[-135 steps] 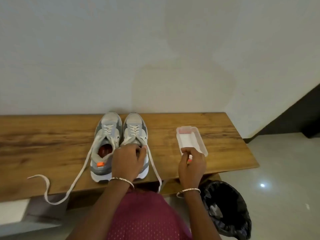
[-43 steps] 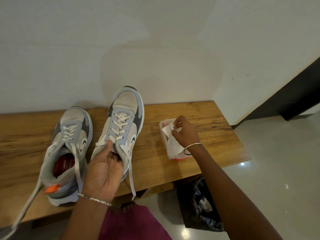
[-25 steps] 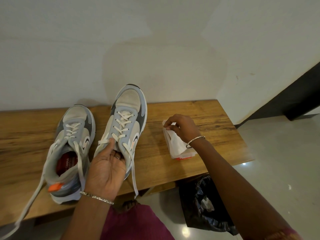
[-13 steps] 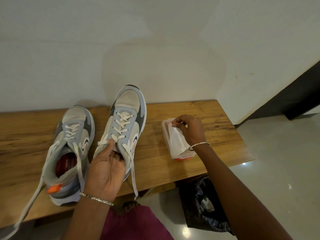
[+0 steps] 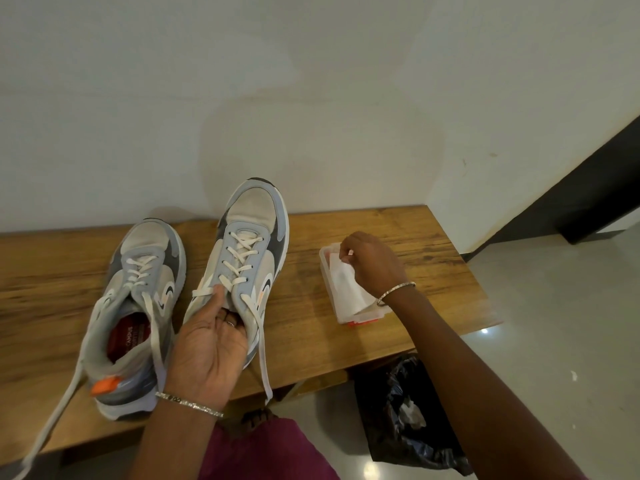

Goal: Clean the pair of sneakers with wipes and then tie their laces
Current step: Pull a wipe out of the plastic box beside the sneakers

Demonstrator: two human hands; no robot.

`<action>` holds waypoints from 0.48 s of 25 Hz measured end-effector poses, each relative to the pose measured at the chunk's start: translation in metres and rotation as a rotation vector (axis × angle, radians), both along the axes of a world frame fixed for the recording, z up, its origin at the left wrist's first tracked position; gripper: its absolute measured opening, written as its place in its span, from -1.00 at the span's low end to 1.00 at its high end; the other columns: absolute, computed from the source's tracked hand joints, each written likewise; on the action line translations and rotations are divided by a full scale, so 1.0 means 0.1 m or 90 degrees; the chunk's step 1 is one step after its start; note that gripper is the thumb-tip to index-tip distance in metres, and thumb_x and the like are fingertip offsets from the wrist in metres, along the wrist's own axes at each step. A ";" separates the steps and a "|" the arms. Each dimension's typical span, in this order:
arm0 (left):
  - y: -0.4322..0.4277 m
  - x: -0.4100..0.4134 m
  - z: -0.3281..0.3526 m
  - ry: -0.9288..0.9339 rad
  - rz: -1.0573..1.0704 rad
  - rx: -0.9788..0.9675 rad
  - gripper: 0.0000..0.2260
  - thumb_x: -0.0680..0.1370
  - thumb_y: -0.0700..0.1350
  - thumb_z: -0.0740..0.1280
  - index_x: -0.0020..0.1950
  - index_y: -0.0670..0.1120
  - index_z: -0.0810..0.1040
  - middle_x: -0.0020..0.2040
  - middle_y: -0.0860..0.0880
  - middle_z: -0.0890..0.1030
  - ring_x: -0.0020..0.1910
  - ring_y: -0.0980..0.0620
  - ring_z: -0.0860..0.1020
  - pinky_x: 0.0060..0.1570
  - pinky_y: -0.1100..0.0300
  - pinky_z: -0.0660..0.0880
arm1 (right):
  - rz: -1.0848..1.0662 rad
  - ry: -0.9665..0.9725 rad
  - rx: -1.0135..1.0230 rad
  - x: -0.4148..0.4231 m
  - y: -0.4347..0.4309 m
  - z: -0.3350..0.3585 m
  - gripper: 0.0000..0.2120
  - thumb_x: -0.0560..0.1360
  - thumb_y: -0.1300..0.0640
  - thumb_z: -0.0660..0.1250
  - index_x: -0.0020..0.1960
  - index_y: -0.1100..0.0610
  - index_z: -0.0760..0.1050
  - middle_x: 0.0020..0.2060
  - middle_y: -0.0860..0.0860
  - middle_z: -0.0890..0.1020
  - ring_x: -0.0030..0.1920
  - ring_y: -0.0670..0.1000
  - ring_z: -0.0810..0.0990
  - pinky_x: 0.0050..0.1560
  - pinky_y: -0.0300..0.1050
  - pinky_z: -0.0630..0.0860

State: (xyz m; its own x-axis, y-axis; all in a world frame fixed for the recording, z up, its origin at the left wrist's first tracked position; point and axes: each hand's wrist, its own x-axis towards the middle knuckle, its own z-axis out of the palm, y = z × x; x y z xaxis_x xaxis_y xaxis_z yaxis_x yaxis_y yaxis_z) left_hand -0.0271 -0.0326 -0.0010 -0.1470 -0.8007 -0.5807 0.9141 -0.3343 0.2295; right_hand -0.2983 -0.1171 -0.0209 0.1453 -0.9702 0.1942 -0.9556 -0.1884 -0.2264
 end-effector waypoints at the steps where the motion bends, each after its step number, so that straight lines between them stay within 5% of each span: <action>1: 0.00 0.00 0.00 0.001 -0.003 -0.002 -0.58 0.55 -0.14 0.32 0.42 -0.12 0.49 0.28 -0.17 0.62 0.25 -0.08 0.59 -0.31 0.25 0.61 | 0.018 0.003 -0.011 -0.01 0.00 0.01 -0.84 0.48 0.32 0.38 -0.09 0.08 0.54 -0.05 -0.04 0.56 -0.02 -0.02 0.51 -0.17 -0.11 0.53; 7: 0.01 0.00 0.00 0.007 -0.001 -0.005 -0.61 0.58 -0.14 0.29 0.42 -0.12 0.48 0.28 -0.16 0.62 0.20 -0.05 0.61 -0.32 0.25 0.61 | 0.086 -0.065 0.061 -0.02 -0.04 0.06 -0.84 0.46 0.36 0.31 -0.07 0.12 0.49 -0.17 -0.06 0.59 -0.07 -0.01 0.50 -0.12 -0.10 0.45; 12: -0.01 0.01 -0.03 0.004 -0.002 -0.014 -0.57 0.54 -0.15 0.30 0.42 -0.16 0.48 0.30 -0.18 0.61 0.26 -0.08 0.58 -0.28 0.25 0.62 | 0.141 0.011 0.165 -0.02 -0.13 0.04 -0.85 0.46 0.36 0.26 -0.02 0.17 0.39 -0.33 -0.20 0.43 -0.37 -0.04 0.41 -0.36 -0.13 0.32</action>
